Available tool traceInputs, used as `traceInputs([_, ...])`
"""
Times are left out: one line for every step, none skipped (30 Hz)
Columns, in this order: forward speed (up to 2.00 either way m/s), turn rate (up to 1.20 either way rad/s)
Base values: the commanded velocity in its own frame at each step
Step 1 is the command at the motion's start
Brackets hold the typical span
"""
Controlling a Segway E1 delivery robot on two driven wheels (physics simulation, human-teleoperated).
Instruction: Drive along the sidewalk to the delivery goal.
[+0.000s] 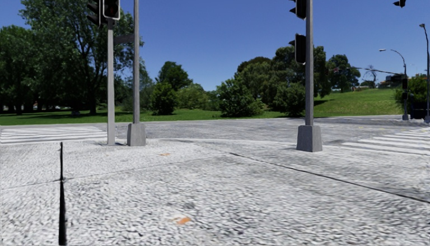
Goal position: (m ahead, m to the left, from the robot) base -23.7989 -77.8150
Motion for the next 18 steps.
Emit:
traceInputs([1.42,-0.60])
traceInputs([1.42,-0.60])
traceInputs([1.43,-0.60])
traceInputs([1.43,-0.60])
traceInputs([1.43,-0.60])
traceInputs([1.43,-0.60])
traceInputs([1.43,-0.60])
traceInputs([1.46,-0.60])
traceInputs([1.47,-0.60])
traceInputs([1.49,-0.60])
traceInputs([1.50,-0.61])
traceInputs([1.51,-0.61])
traceInputs([1.51,-0.61])
traceInputs([1.51,-0.61])
traceInputs([1.52,-0.61])
traceInputs([1.53,-0.61])
traceInputs([1.54,-0.61])
traceInputs([1.55,-0.61])
